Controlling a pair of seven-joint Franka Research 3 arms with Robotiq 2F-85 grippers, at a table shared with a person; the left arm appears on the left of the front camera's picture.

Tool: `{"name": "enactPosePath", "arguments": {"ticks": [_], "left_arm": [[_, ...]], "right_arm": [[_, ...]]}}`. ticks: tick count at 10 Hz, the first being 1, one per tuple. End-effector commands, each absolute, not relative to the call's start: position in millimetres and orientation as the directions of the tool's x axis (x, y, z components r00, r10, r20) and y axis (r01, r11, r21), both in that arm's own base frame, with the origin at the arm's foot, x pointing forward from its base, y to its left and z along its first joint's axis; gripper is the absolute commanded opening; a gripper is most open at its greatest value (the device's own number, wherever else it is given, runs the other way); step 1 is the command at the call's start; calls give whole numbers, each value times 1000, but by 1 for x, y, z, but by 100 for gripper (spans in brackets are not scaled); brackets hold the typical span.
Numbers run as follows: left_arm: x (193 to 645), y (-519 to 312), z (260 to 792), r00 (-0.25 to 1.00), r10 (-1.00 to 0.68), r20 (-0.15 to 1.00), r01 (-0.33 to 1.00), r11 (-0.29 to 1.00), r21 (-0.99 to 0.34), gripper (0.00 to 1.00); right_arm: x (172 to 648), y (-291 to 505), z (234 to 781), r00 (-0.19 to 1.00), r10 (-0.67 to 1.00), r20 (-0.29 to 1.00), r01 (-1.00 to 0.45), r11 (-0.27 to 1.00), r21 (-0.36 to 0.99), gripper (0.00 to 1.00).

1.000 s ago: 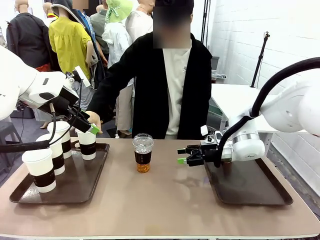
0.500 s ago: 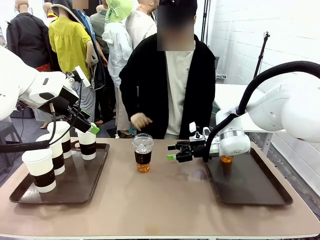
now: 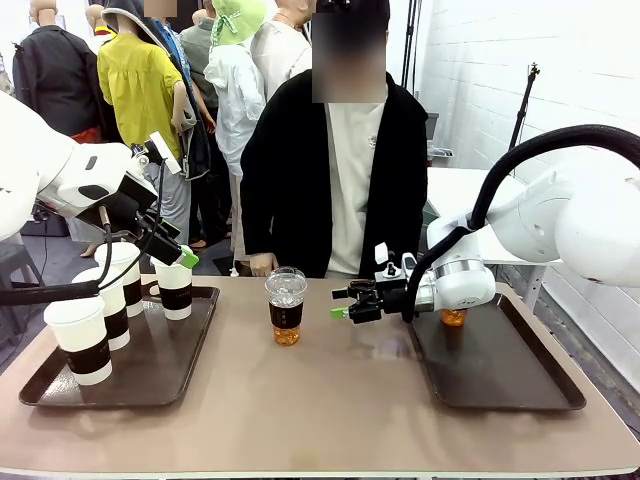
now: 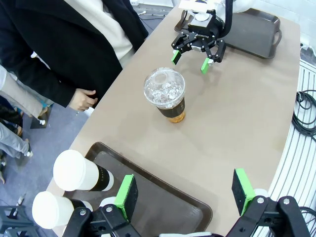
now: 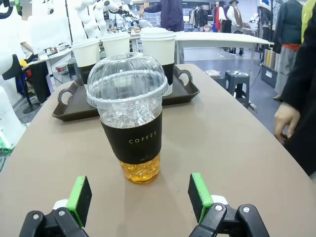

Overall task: Distribute the coffee onto the tray.
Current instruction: Pick up another iced Americano from the middle of the table and place it on the right Handle tray.

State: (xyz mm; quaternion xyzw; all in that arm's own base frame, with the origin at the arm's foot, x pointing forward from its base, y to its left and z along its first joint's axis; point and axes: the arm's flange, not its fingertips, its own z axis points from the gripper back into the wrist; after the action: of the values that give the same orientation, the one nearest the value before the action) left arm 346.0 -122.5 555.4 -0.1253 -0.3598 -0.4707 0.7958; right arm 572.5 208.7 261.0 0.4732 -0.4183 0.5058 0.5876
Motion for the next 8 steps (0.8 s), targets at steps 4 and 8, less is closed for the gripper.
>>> {"name": "enactPosePath", "arguments": {"ticks": [4, 8], "left_arm": [[347, -122, 556, 306, -657, 689, 839, 529, 131, 100], [347, -122, 556, 306, -657, 689, 839, 529, 131, 100]], "right_arm": [[573, 215, 261, 130, 191, 973, -992, 23, 128, 100], [565, 234, 260, 139, 172, 975, -990, 10, 139, 100]]}}
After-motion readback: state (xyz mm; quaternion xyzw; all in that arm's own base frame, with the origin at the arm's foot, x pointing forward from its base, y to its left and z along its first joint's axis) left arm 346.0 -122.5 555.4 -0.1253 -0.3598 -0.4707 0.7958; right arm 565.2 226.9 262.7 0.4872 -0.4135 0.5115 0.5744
